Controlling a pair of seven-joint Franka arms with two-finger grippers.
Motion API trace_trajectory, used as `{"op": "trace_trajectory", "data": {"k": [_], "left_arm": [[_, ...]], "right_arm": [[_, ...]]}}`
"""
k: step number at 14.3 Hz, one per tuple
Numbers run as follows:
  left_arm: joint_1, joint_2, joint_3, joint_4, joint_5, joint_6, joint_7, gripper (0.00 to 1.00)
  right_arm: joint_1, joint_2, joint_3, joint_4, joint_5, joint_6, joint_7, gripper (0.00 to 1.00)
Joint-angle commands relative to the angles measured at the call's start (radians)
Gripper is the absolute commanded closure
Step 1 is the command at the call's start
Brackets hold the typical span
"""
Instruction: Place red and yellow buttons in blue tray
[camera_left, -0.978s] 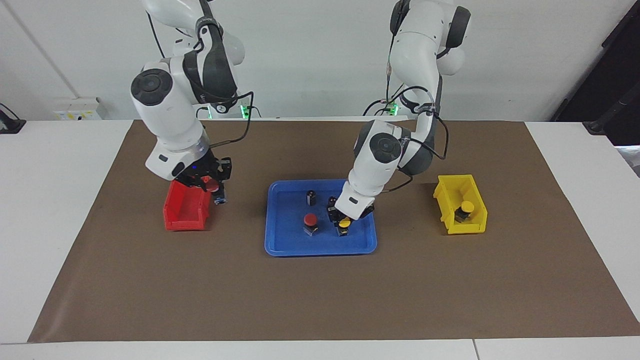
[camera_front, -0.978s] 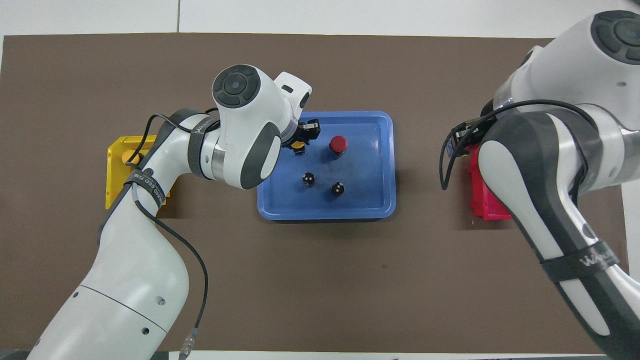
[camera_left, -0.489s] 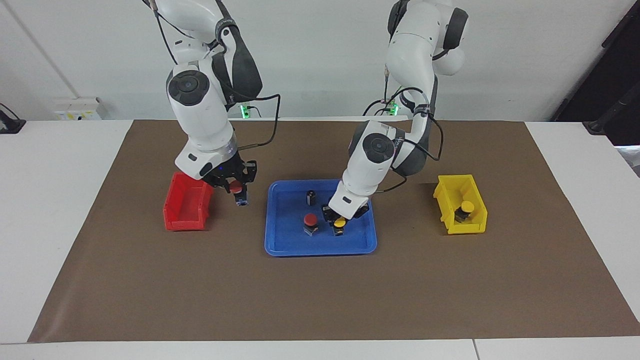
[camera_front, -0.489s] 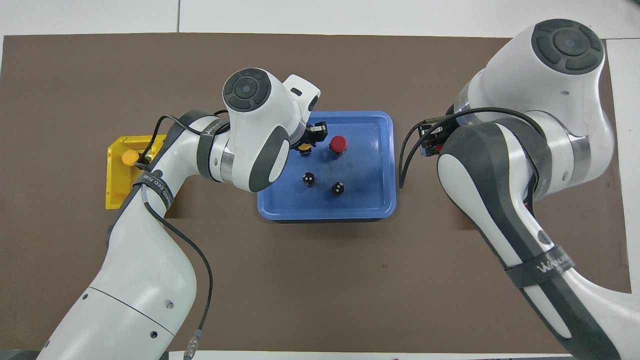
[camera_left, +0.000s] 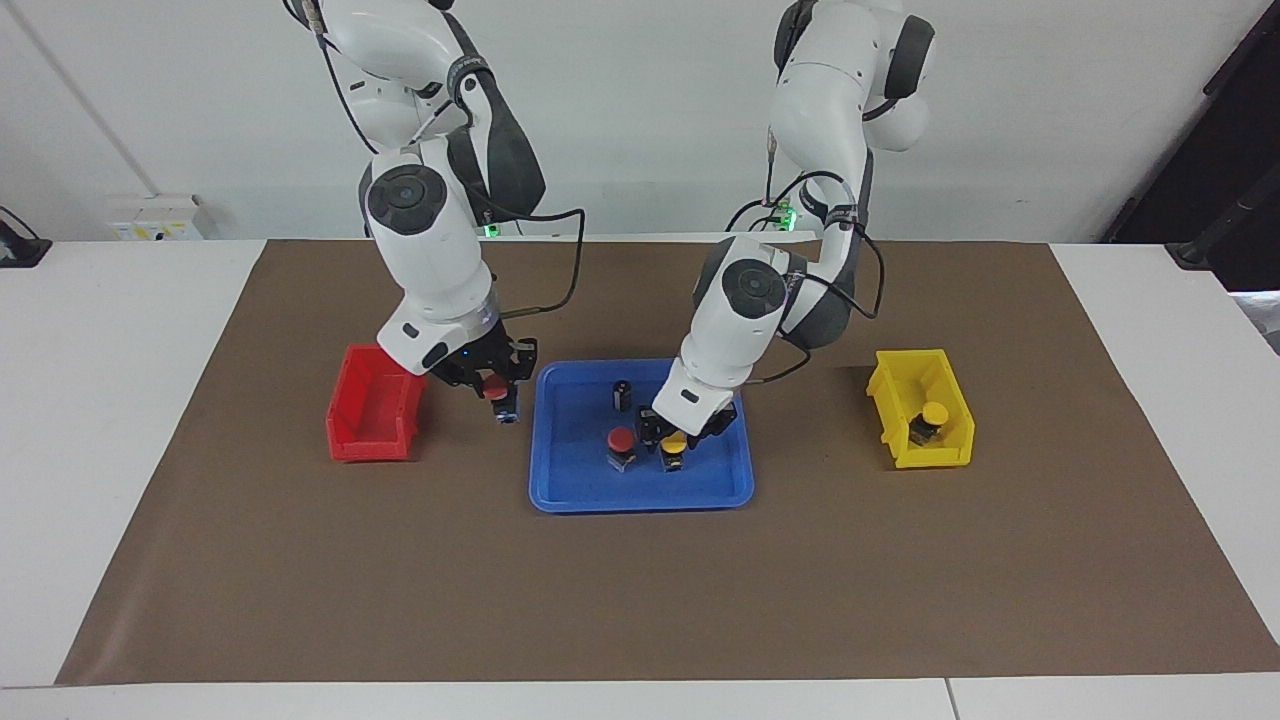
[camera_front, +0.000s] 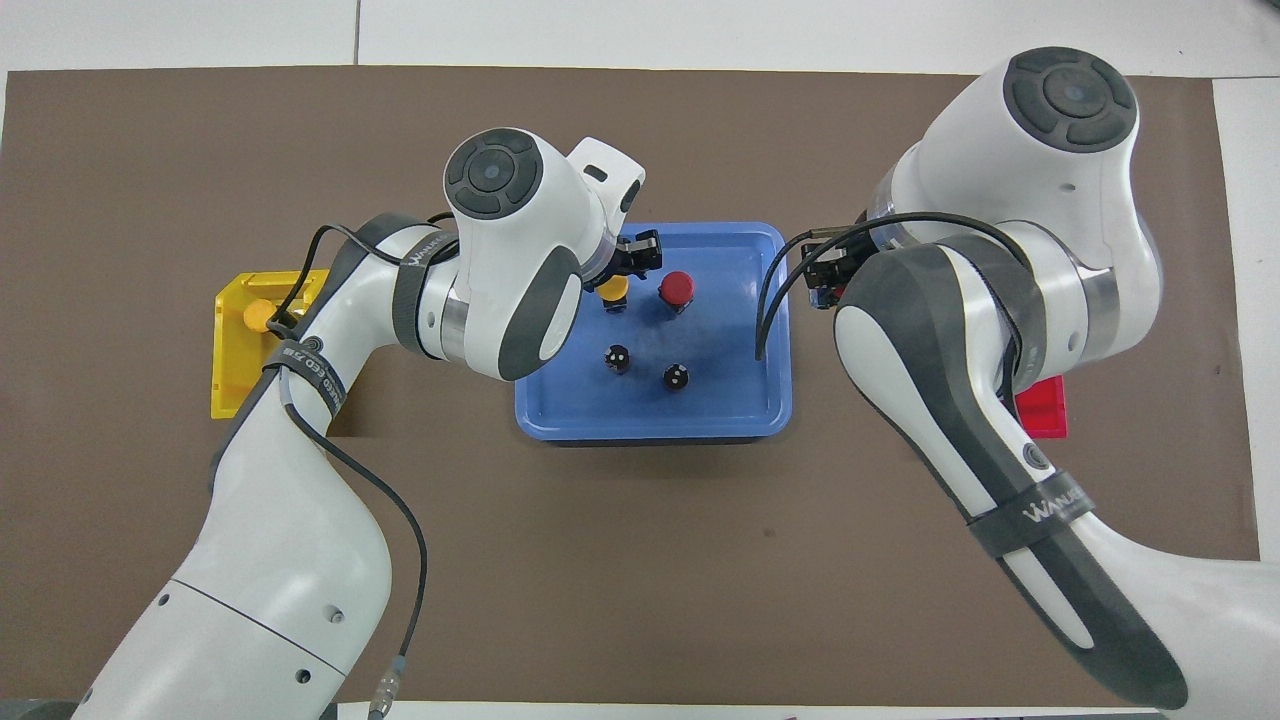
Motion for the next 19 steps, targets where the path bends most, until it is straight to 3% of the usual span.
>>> {"op": "trace_trajectory", "data": {"k": [1, 2, 3, 4, 7, 10, 14, 19], "left_arm": [[0.013, -0.031, 0.023, 0.072, -0.013, -0.135, -0.018, 0.31], [0.035, -0.072, 0.032, 0.068, -0.004, -0.179, -0.018, 0.21], [0.039, -0.112, 0.063, 0.042, 0.003, -0.227, -0.013, 0.03], [0.059, -0.156, 0.087, -0.007, 0.004, -0.282, -0.008, 0.0], [0.148, -0.261, 0.104, -0.095, 0.051, -0.422, 0.017, 0.0], [0.254, -0.331, 0.112, -0.14, 0.196, -0.511, 0.312, 0.0], [0.476, -0.454, 0.111, -0.17, 0.199, -0.611, 0.654, 0.0], [0.48, -0.48, 0.109, -0.172, 0.194, -0.544, 0.634, 0.0]], "right_arm": [[0.037, 0.078, 0.005, 0.091, 0.019, -0.002, 0.067, 0.82], [0.053, 0.115, 0.005, 0.147, 0.016, -0.005, 0.099, 0.82], [0.068, 0.152, 0.005, 0.191, 0.011, -0.025, 0.134, 0.82], [0.073, 0.181, 0.005, 0.205, 0.01, -0.028, 0.141, 0.82], [0.078, 0.229, 0.005, 0.208, 0.01, 0.036, 0.145, 0.82], [0.091, 0.246, 0.005, 0.206, 0.01, 0.05, 0.147, 0.82], [0.113, 0.264, 0.005, 0.196, -0.003, 0.076, 0.161, 0.82], [0.105, 0.263, 0.005, 0.15, -0.032, 0.094, 0.159, 0.82]]}}
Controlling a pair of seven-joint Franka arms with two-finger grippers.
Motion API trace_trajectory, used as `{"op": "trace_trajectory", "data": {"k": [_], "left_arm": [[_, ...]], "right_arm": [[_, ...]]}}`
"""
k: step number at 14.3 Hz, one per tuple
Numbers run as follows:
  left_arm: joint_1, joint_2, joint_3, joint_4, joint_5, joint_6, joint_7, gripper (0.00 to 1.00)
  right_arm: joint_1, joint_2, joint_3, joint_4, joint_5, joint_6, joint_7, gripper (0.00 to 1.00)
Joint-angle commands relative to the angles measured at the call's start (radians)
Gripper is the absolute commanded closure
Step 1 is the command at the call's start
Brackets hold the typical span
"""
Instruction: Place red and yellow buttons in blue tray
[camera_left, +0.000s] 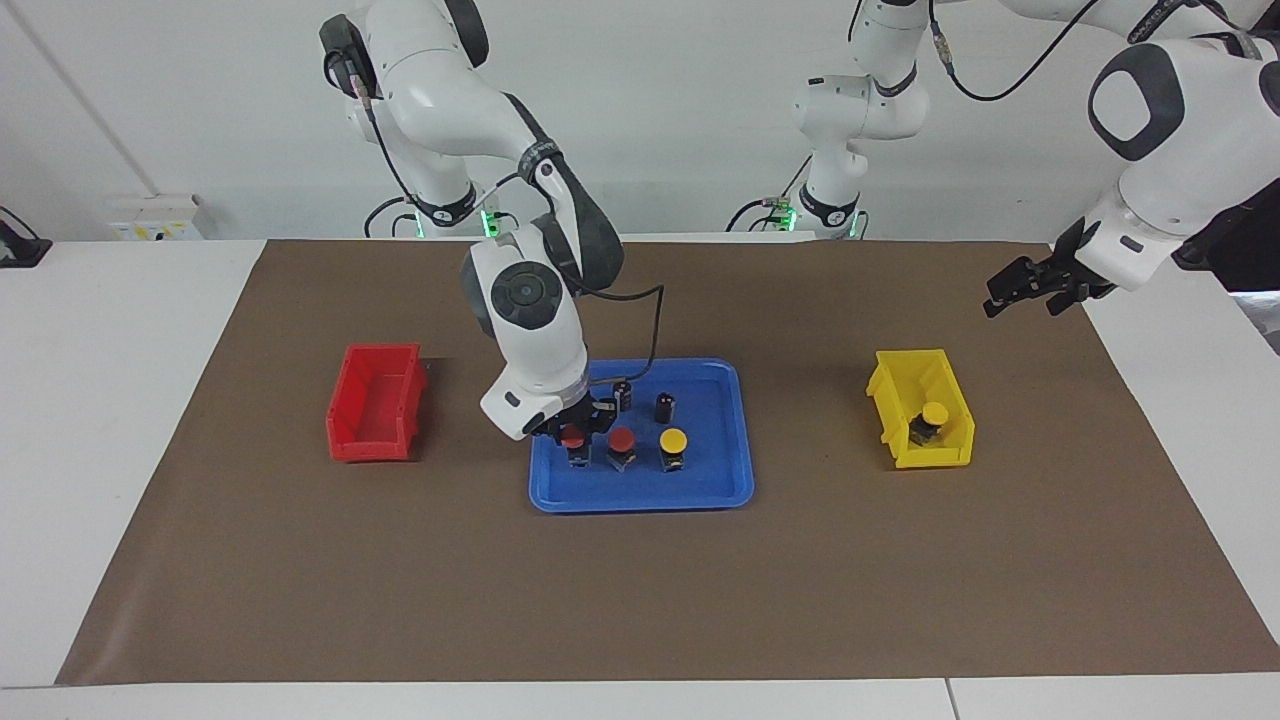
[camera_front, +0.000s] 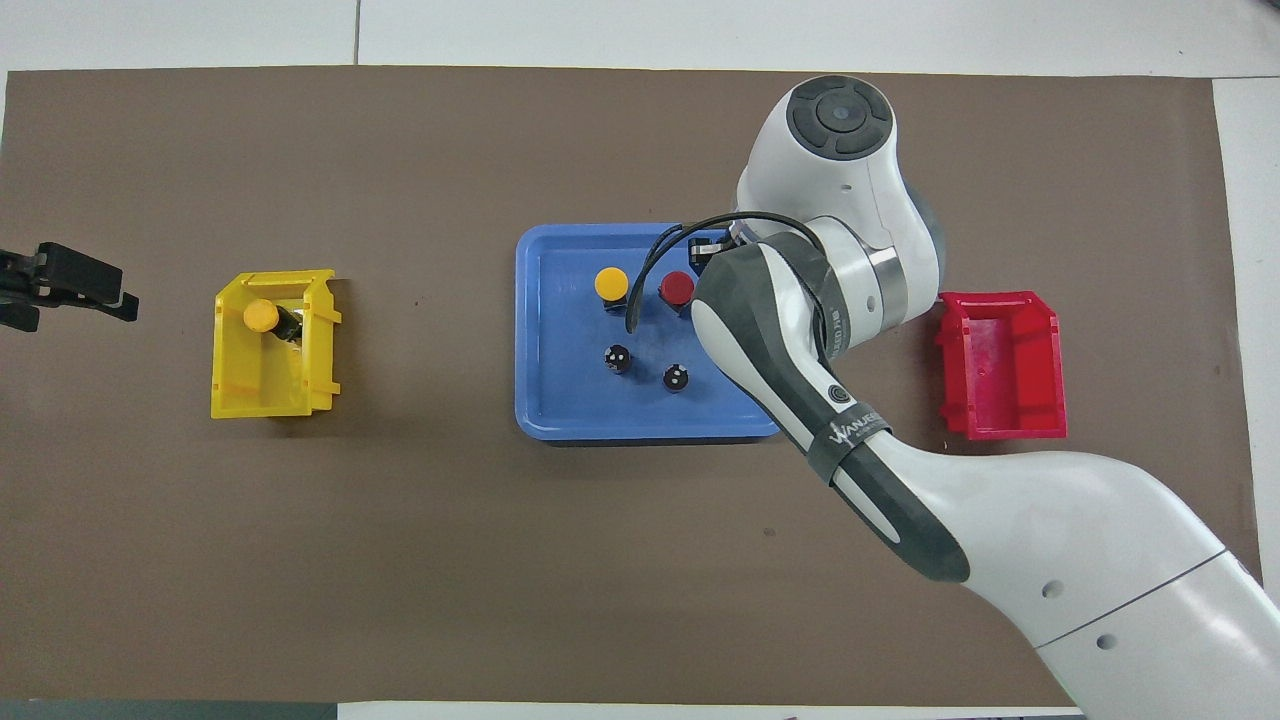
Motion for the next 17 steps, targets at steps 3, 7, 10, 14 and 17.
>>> {"op": "trace_trajectory", "data": {"k": [3, 7, 10, 14, 17], "left_arm": [[-0.026, -0.037, -0.005, -0.109, 0.009, 0.136, -0.007, 0.0], [-0.08, -0.034, -0.02, -0.351, 0.008, 0.53, -0.065, 0.0], [-0.086, 0.0, -0.023, -0.381, 0.009, 0.577, -0.082, 0.0], [-0.086, 0.001, -0.023, -0.507, 0.009, 0.732, -0.07, 0.01], [-0.078, 0.003, -0.021, -0.507, 0.009, 0.737, -0.073, 0.2]], "right_arm": [[-0.01, -0.011, 0.007, -0.061, -0.014, 0.052, 0.007, 0.79], [-0.01, -0.018, 0.007, -0.077, -0.031, 0.063, 0.006, 0.66], [-0.01, -0.018, 0.007, -0.075, -0.031, 0.064, 0.006, 0.22], [-0.014, -0.027, 0.007, -0.035, -0.032, 0.031, 0.004, 0.05], [-0.034, -0.117, 0.003, -0.029, -0.032, -0.038, 0.003, 0.01]]}}
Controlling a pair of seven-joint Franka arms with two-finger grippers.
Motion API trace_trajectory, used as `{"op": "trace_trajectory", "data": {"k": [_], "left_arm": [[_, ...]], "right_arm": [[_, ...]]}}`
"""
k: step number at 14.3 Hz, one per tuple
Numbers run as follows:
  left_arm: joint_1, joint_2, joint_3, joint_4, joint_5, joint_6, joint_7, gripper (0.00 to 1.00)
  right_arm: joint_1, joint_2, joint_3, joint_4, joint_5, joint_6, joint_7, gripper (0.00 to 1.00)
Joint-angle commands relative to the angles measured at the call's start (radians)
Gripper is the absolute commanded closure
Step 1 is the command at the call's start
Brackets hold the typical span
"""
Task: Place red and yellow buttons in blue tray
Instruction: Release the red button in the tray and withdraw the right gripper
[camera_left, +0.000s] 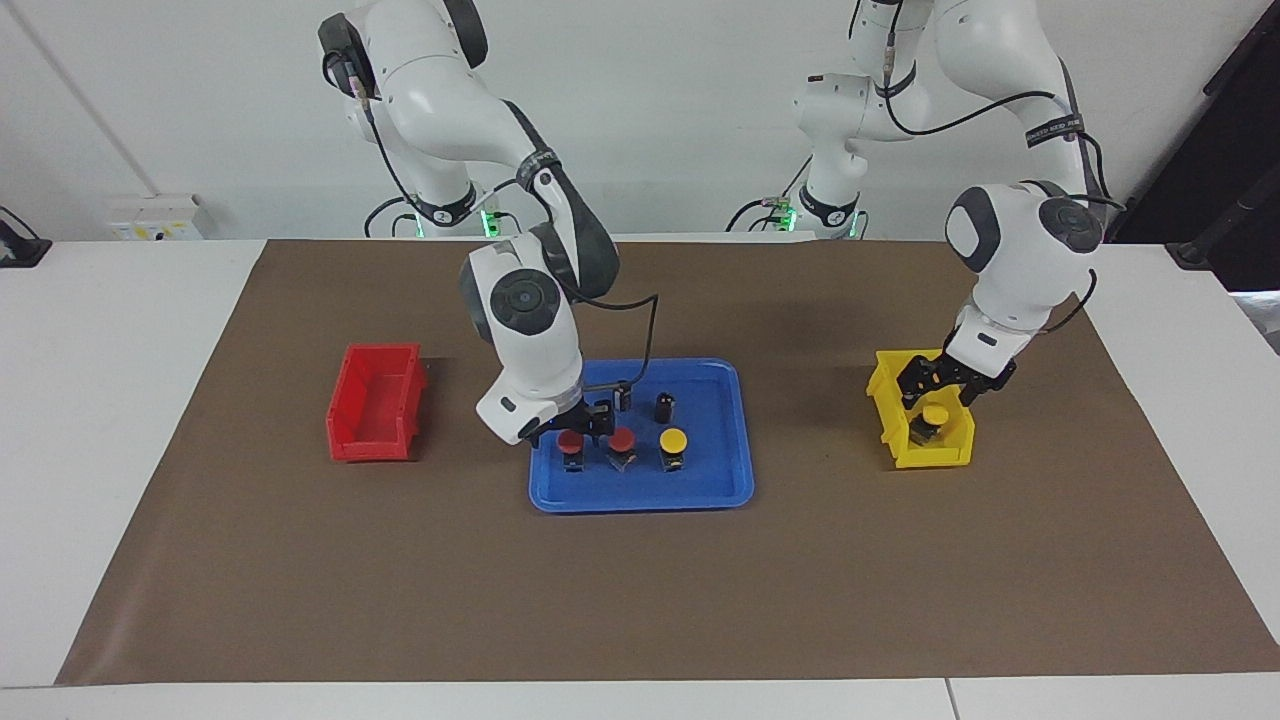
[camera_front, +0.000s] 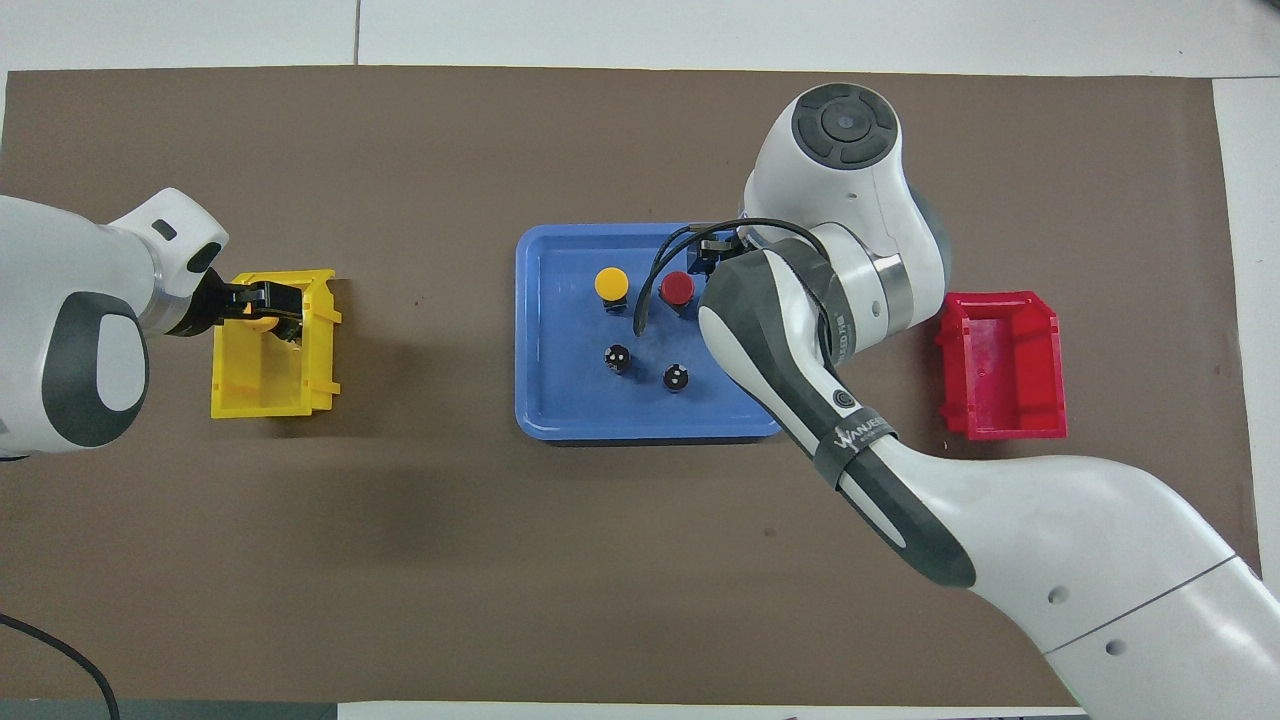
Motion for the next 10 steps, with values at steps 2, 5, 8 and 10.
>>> {"op": "trace_trajectory", "data": {"k": [2, 5, 8, 10], "left_arm": [[0.004, -0.024, 0.003, -0.025, 0.01, 0.023, -0.007, 0.23], [0.007, -0.025, 0.004, -0.039, 0.01, 0.029, -0.006, 0.29], [0.009, -0.021, 0.004, -0.042, 0.01, 0.033, -0.01, 0.3], [0.004, 0.001, 0.004, -0.042, 0.008, 0.044, -0.013, 0.3]], "right_arm": [[-0.093, -0.176, 0.007, -0.007, -0.009, -0.147, -0.003, 0.0], [-0.195, -0.299, 0.004, -0.007, -0.003, -0.322, -0.129, 0.0], [-0.284, -0.42, 0.002, -0.019, -0.003, -0.45, -0.206, 0.0], [-0.351, -0.474, 0.004, -0.025, -0.003, -0.535, -0.294, 0.0]]}}
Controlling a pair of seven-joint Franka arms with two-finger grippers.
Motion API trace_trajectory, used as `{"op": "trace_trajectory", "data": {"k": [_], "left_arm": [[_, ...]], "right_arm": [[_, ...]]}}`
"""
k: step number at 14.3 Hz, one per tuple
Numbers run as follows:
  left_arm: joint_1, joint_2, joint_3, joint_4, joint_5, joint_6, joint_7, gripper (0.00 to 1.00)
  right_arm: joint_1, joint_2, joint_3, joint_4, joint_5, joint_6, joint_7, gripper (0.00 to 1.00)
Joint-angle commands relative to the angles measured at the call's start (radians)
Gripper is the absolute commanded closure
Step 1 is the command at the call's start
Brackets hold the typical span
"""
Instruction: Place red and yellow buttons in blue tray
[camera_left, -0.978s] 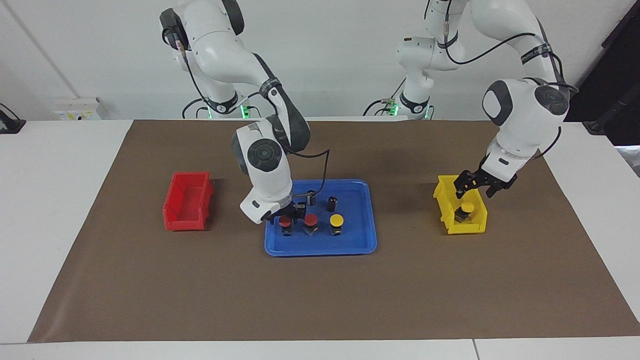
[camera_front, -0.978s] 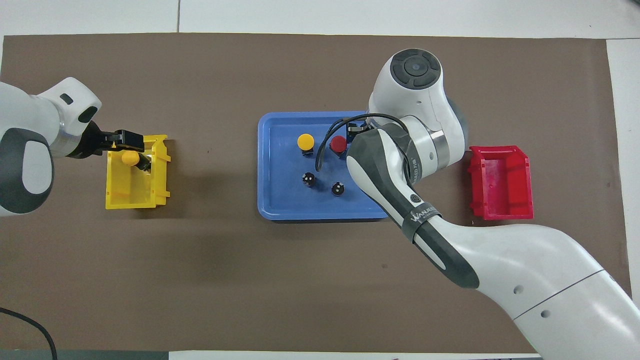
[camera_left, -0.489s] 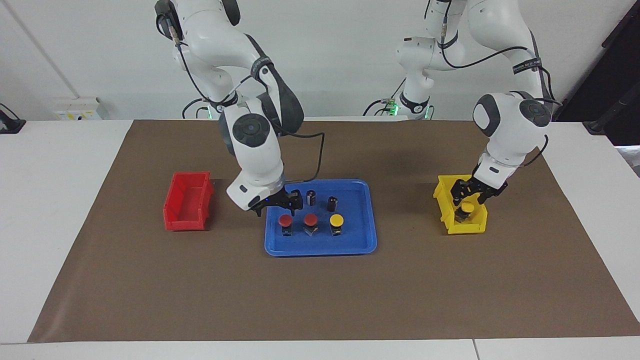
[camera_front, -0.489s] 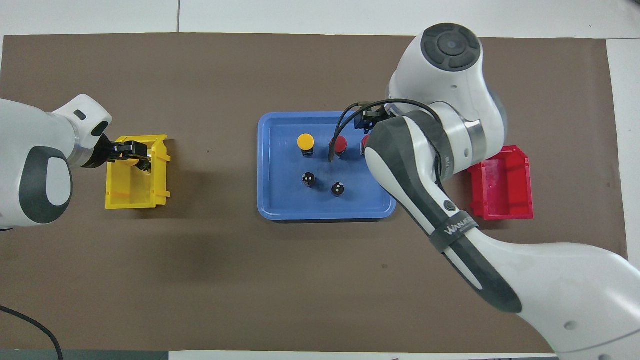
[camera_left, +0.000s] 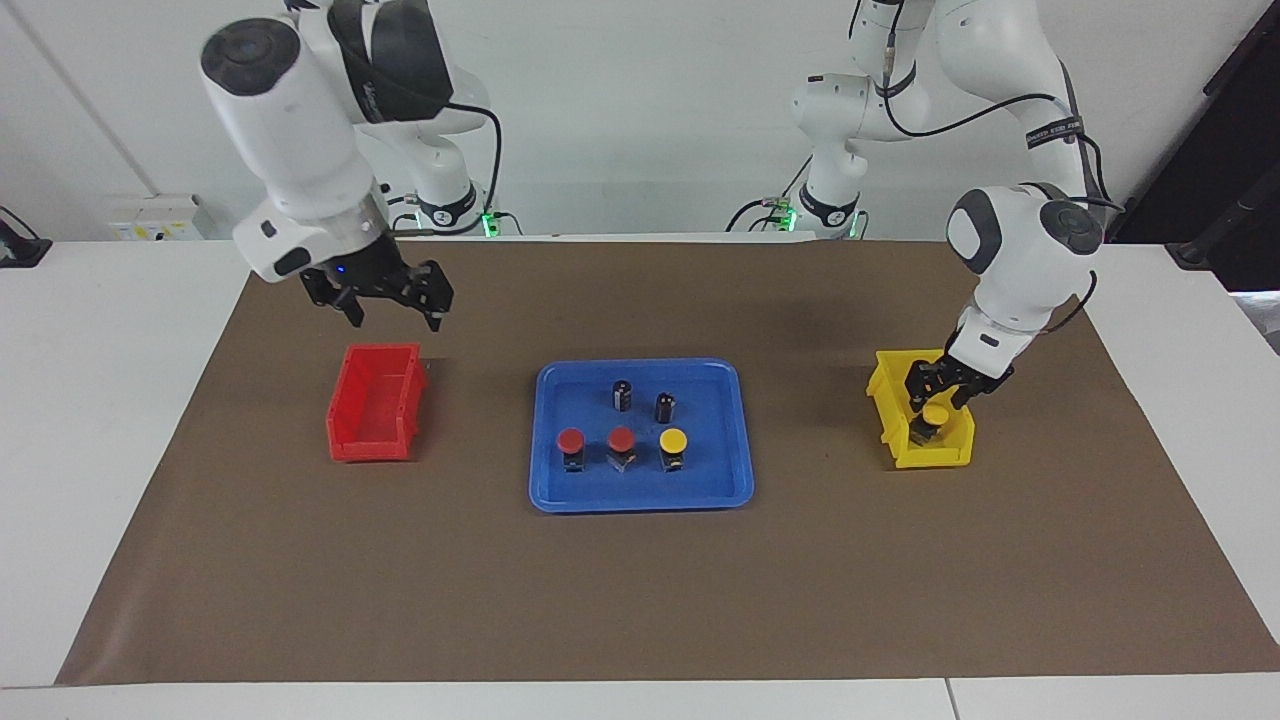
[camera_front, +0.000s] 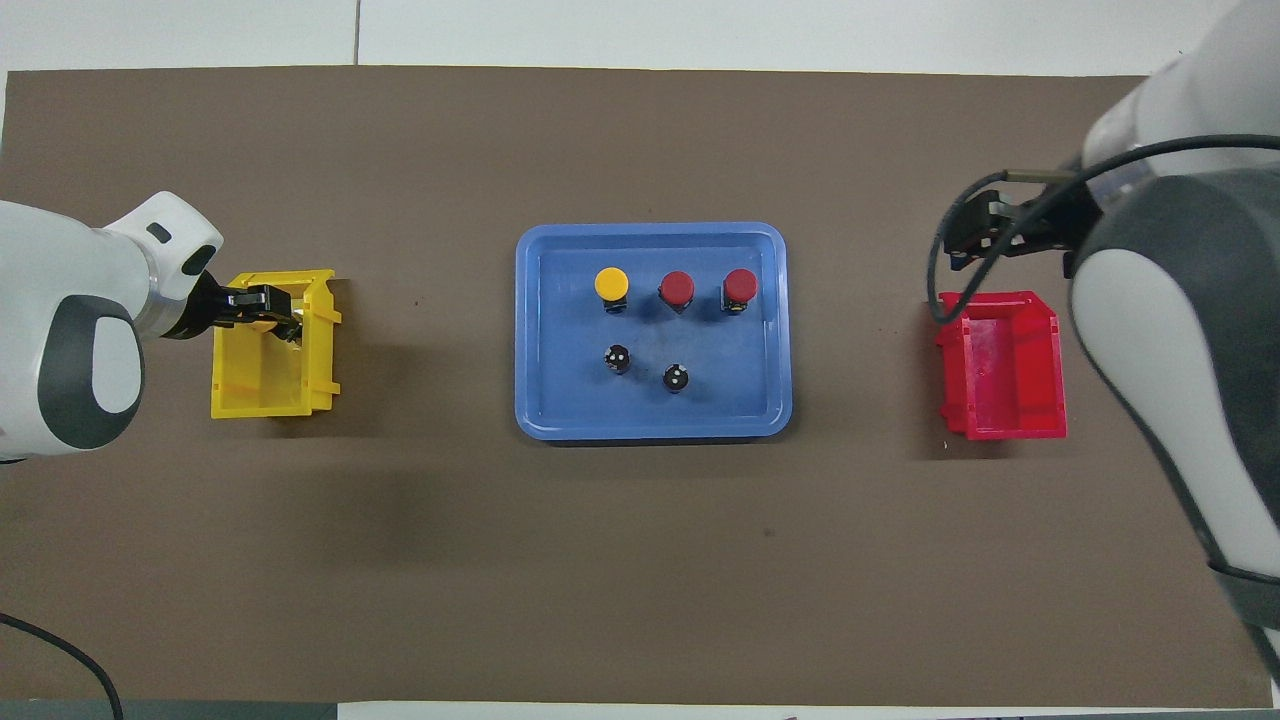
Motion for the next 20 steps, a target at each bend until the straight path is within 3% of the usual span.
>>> {"op": "trace_trajectory", "data": {"k": [1, 4, 6, 9, 11, 12, 16, 18, 20], "left_arm": [[0.001, 0.002, 0.0, -0.027, 0.01, 0.043, -0.013, 0.3], [0.005, 0.008, 0.0, -0.027, 0.01, 0.046, -0.006, 0.32], [0.004, 0.015, 0.0, -0.027, 0.01, 0.049, -0.006, 0.41], [0.005, 0.018, 0.0, -0.025, 0.01, 0.045, -0.004, 0.67], [0.008, 0.02, 0.0, -0.007, 0.01, 0.024, -0.004, 0.91], [0.007, 0.029, 0.0, 0.033, 0.008, -0.021, -0.016, 0.98], [-0.007, 0.058, -0.002, 0.374, -0.034, -0.428, -0.091, 0.98], [-0.053, 0.096, -0.002, 0.508, -0.079, -0.507, -0.226, 0.98], [-0.162, 0.123, -0.003, 0.552, -0.082, -0.459, -0.393, 0.98]], "right_arm": [[-0.065, -0.078, 0.012, -0.046, -0.001, -0.077, -0.104, 0.0], [-0.063, -0.119, -0.041, -0.064, -0.016, -0.131, -0.138, 0.0], [-0.047, -0.129, -0.061, -0.078, -0.016, -0.119, -0.153, 0.0], [-0.02, -0.132, -0.08, -0.092, -0.016, -0.111, -0.161, 0.0], [-0.02, -0.135, -0.086, -0.101, -0.016, -0.11, -0.19, 0.0], [-0.02, -0.136, -0.089, -0.11, -0.016, -0.11, -0.197, 0.0], [-0.02, -0.158, -0.098, -0.133, -0.037, -0.085, -0.204, 0.0], [-0.02, -0.158, -0.117, -0.132, -0.038, -0.078, -0.231, 0.0], [-0.02, -0.149, -0.115, -0.118, -0.041, -0.038, -0.271, 0.0]]}}
